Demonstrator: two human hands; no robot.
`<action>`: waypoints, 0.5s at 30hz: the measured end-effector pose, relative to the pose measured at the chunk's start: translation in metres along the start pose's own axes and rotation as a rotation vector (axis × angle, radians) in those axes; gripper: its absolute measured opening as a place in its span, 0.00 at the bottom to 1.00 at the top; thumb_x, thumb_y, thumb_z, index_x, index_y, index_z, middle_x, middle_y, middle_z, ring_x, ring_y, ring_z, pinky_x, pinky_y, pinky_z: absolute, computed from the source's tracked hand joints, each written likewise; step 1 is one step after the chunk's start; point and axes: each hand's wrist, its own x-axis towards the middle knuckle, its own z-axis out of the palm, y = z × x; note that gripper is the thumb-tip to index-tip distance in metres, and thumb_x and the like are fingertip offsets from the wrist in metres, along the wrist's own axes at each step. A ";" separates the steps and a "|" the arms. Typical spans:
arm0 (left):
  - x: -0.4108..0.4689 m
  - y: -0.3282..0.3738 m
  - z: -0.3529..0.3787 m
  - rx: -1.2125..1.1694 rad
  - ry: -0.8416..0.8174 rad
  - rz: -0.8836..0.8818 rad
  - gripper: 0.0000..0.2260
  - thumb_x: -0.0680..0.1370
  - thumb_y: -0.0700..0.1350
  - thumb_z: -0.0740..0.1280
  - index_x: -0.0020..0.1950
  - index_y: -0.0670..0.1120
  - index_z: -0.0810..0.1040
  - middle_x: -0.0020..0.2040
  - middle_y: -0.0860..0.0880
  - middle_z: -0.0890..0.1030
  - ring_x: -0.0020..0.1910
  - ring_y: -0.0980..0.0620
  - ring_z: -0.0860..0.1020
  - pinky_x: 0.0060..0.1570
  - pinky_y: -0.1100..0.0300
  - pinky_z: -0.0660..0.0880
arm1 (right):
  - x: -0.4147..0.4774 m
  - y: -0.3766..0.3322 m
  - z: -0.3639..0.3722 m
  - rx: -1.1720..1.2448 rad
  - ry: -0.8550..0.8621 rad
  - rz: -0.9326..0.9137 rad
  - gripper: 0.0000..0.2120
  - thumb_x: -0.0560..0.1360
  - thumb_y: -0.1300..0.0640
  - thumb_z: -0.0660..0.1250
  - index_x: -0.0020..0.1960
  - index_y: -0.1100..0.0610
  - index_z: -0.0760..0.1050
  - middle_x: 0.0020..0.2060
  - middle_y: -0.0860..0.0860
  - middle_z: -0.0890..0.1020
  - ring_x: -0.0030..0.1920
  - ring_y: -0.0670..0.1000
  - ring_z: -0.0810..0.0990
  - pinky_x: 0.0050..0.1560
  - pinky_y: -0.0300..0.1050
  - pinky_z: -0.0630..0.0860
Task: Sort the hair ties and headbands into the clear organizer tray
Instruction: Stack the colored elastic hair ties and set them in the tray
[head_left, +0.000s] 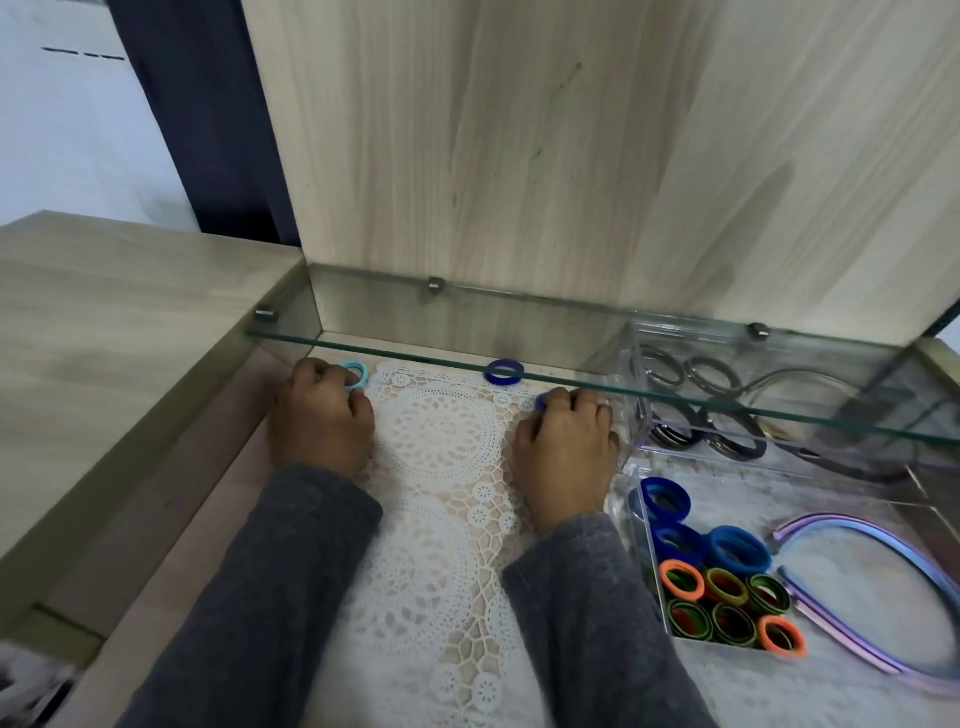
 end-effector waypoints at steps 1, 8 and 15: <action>-0.001 -0.001 -0.001 -0.018 -0.006 -0.009 0.14 0.70 0.44 0.61 0.47 0.37 0.82 0.50 0.37 0.78 0.43 0.35 0.78 0.41 0.48 0.76 | 0.000 0.000 0.001 0.023 0.010 -0.014 0.14 0.76 0.57 0.60 0.59 0.60 0.76 0.57 0.58 0.76 0.57 0.58 0.71 0.54 0.53 0.70; -0.007 -0.001 -0.009 -0.092 -0.049 -0.003 0.03 0.74 0.39 0.66 0.44 0.41 0.79 0.47 0.40 0.79 0.44 0.37 0.77 0.43 0.49 0.75 | -0.002 0.002 0.003 0.089 0.060 -0.043 0.11 0.77 0.60 0.61 0.57 0.58 0.77 0.58 0.58 0.73 0.58 0.57 0.67 0.55 0.50 0.68; -0.029 0.026 -0.008 -0.162 -0.275 0.392 0.04 0.74 0.45 0.70 0.46 0.46 0.81 0.49 0.49 0.82 0.45 0.48 0.79 0.47 0.46 0.78 | -0.005 0.003 0.001 0.091 0.031 -0.036 0.14 0.77 0.57 0.60 0.61 0.57 0.74 0.58 0.56 0.74 0.59 0.56 0.68 0.56 0.49 0.66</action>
